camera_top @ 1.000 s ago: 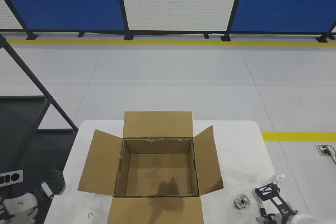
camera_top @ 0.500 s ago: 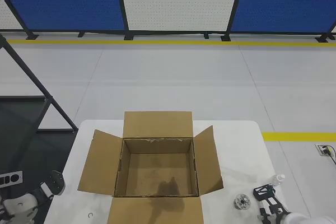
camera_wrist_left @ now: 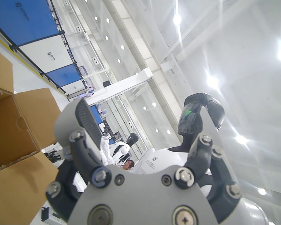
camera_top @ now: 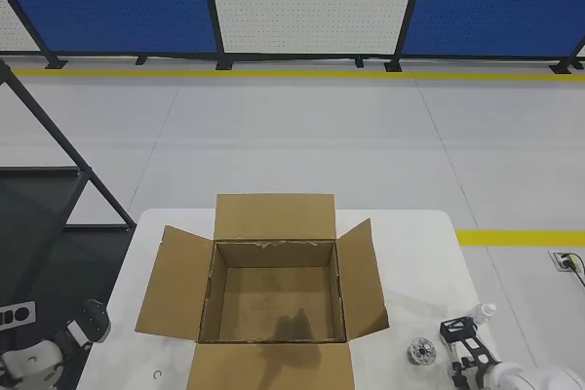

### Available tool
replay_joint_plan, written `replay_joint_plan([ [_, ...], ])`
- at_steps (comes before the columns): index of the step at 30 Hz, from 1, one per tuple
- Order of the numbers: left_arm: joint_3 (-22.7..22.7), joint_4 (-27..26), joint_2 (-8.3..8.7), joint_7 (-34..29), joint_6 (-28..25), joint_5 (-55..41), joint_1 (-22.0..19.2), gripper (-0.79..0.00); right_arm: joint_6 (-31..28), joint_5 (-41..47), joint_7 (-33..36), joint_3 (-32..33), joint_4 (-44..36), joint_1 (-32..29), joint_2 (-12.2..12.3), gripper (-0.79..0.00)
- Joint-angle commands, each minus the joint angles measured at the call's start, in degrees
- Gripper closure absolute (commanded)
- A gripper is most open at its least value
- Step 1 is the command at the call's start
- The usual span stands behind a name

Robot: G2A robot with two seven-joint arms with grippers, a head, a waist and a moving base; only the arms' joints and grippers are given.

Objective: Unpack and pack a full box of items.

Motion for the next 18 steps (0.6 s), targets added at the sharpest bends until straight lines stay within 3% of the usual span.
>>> replay_joint_plan([
  [1, -0.05, -0.11, -0.06, 0.06, 0.01, 0.1, 0.1, -0.785, 0.02, 0.3, -0.14, -0.06, 0.71, 0.36, 0.09, -0.28],
  [7, -0.2, -0.42, -0.27, 0.35, -0.11, 0.45, 0.37, -0.785, 0.21, 0.51, -0.36, -0.8, 2.3, 1.41, 0.37, -0.225],
  [11, -0.38, -0.45, -0.43, 0.53, -0.28, 0.4, 0.63, -0.785, 0.35, 0.47, -0.33, -1.22, 2.72, 1.82, 0.57, 0.0],
  [18, -0.62, -0.73, -0.67, 0.77, -0.37, 0.46, 0.81, -0.785, 0.65, 1.22, -1.43, 0.03, 0.57, 1.59, 1.01, 0.0],
])
